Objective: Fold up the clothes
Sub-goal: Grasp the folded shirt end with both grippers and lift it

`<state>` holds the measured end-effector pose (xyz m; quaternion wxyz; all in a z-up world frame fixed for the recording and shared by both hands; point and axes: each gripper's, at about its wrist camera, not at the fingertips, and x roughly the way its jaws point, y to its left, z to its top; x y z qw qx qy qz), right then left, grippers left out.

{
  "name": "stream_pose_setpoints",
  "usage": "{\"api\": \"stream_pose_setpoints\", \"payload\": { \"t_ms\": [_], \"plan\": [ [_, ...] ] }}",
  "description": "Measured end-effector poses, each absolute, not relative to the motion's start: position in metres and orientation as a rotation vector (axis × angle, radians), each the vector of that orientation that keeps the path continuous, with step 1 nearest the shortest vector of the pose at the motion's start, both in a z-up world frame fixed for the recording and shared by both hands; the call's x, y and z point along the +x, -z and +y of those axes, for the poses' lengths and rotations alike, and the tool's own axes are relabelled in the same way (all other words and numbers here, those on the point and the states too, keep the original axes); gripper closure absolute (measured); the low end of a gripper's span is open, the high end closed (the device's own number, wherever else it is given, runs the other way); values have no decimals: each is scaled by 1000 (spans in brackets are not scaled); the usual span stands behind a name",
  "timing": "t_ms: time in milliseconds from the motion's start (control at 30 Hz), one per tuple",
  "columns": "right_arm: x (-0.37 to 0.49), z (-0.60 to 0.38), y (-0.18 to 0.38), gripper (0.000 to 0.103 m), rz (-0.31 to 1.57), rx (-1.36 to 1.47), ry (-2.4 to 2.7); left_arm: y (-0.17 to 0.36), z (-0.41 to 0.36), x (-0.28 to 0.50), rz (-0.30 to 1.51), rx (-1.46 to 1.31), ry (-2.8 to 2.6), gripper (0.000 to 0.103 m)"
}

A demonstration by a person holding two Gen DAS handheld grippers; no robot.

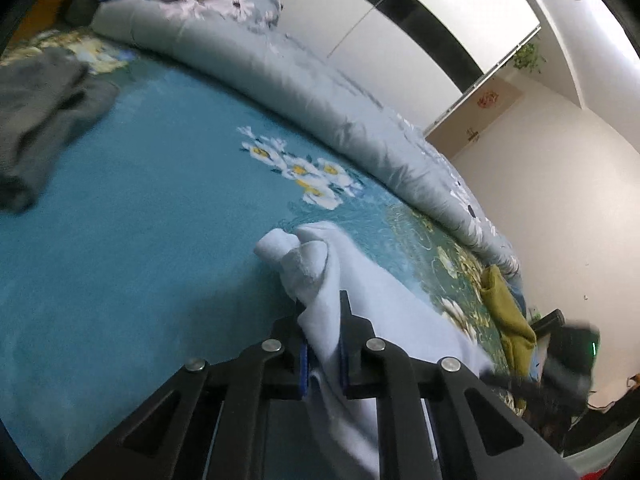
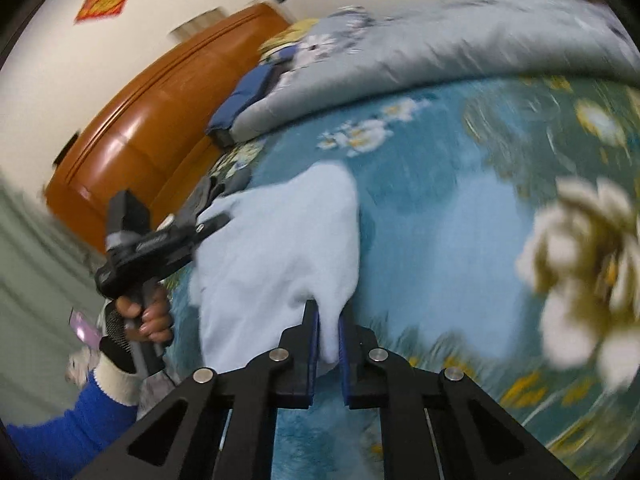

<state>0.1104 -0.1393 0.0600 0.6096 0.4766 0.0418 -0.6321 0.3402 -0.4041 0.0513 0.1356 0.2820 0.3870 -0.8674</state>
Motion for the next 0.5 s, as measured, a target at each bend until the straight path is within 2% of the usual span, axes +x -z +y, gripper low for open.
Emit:
{"api": "stream_pose_setpoints", "payload": {
  "t_ms": [167, 300, 500],
  "plan": [
    [86, -147, -58, 93, 163, 1100, 1373, -42, -374, 360, 1019, 855, 2516, 92],
    [84, -141, -28, 93, 219, 1170, 1392, -17, -373, 361, 1076, 925, 2459, 92],
    [73, -131, 4, 93, 120, 1247, 1390, 4, -382, 358, 1140, 963, 2400, 91]
  ]
}}
